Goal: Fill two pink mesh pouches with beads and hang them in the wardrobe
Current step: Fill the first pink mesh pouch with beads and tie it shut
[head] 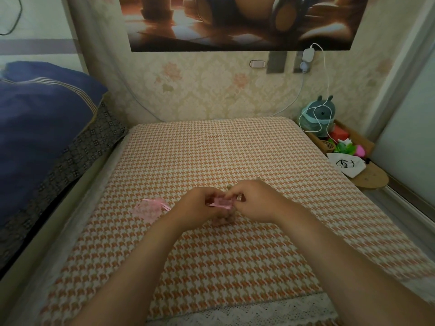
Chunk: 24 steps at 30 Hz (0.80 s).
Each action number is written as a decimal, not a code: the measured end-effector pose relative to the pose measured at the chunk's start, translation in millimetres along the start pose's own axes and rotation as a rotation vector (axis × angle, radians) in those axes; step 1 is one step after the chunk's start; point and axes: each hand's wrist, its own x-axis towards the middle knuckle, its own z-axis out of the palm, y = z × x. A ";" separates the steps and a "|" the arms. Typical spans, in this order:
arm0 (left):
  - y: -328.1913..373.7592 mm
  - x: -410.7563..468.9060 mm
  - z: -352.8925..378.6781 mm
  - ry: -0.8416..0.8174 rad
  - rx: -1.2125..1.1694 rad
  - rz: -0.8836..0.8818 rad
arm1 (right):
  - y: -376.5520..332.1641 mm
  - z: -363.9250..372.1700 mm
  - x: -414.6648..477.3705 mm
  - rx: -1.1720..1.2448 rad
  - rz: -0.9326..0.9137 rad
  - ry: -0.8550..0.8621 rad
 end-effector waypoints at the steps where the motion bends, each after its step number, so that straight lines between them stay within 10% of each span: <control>1: 0.3 -0.9 0.6 0.004 0.011 0.004 | 0.0 1.2 -0.7 -0.004 -0.001 -0.015; 24: 3.6 -17.4 1.1 0.117 -0.007 -0.027 | 11.5 6.9 -8.8 0.185 0.104 0.045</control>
